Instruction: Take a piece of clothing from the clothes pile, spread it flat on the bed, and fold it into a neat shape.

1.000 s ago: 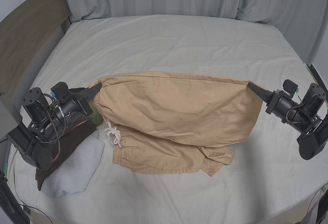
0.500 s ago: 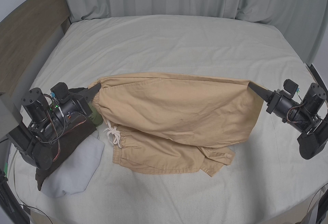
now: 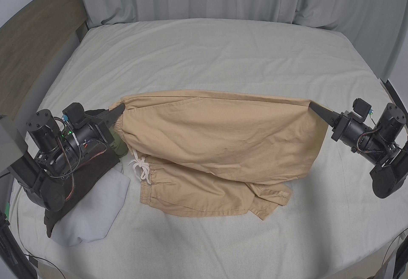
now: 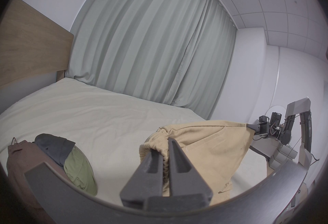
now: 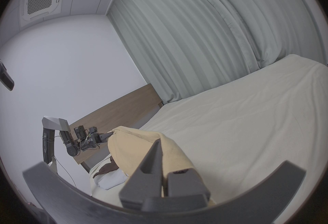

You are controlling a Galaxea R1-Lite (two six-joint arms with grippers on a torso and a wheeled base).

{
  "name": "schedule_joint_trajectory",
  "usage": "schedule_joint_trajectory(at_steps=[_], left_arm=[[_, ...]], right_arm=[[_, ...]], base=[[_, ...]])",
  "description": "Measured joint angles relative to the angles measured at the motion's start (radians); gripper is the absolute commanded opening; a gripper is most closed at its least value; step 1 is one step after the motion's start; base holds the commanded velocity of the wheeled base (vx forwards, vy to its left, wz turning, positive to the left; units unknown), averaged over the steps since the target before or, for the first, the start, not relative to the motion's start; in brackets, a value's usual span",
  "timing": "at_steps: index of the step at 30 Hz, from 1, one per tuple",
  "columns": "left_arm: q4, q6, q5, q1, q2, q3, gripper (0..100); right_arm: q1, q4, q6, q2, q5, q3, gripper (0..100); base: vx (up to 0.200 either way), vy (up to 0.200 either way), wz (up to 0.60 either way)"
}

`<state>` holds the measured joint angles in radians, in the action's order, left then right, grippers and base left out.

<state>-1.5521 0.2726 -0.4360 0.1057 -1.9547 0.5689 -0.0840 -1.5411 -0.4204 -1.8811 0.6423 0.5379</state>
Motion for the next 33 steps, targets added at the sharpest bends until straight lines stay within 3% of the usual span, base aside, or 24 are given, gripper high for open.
schedule_joint_trajectory(at_steps=[33], left_arm=[[0.0,0.0,0.0,0.0,0.0,0.006,0]], right_arm=[[0.013,0.0,0.001,-0.006,0.001,0.0,0]], base=[[0.0,0.0,0.0]])
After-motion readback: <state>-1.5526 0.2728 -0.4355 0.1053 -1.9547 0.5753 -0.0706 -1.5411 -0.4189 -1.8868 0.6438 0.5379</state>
